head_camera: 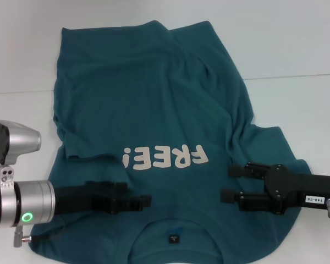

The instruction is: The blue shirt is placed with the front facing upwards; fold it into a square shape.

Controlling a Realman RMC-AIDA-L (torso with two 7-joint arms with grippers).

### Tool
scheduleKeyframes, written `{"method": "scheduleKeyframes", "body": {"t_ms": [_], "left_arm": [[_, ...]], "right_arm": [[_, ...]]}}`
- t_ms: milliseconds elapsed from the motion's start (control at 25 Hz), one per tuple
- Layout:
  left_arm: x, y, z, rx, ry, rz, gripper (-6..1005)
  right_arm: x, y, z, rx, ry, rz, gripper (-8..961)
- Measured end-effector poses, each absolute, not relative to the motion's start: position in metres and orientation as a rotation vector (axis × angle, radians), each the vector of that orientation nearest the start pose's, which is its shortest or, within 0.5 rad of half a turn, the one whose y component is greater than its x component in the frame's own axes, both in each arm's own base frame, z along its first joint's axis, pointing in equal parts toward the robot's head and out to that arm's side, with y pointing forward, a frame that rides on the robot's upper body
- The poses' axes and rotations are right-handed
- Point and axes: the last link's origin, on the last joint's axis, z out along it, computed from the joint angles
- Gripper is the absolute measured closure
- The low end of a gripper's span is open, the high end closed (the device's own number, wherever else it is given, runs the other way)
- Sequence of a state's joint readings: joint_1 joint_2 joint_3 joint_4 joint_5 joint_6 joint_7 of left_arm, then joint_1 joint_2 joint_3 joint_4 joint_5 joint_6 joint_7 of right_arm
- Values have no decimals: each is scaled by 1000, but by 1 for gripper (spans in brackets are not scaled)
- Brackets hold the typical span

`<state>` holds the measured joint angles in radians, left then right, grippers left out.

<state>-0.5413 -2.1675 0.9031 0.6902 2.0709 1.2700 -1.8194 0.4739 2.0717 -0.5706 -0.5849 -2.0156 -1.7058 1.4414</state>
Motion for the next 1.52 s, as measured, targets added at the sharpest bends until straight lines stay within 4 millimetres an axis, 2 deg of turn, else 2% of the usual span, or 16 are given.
{"method": "scheduleKeyframes", "body": {"t_ms": [360, 560, 720, 920, 1520], "left_arm": [[-250, 338, -39, -2639, -1123, -552, 80], [-262, 349, -29, -2491, -1171, -571, 80], [-276, 362, -28, -2329, -1258, -556, 79], [-285, 370, -29, -2220, -1289, -553, 79], [-292, 379, -21, -2135, -1272, -536, 79]], "right_arm": [[277, 297, 4, -2697, 861, 910, 66], [277, 298, 4, -2694, 859, 909, 67], [276, 298, 4, -2695, 860, 909, 67], [276, 299, 4, -2694, 866, 909, 67], [277, 300, 5, -2688, 883, 905, 67]]}}
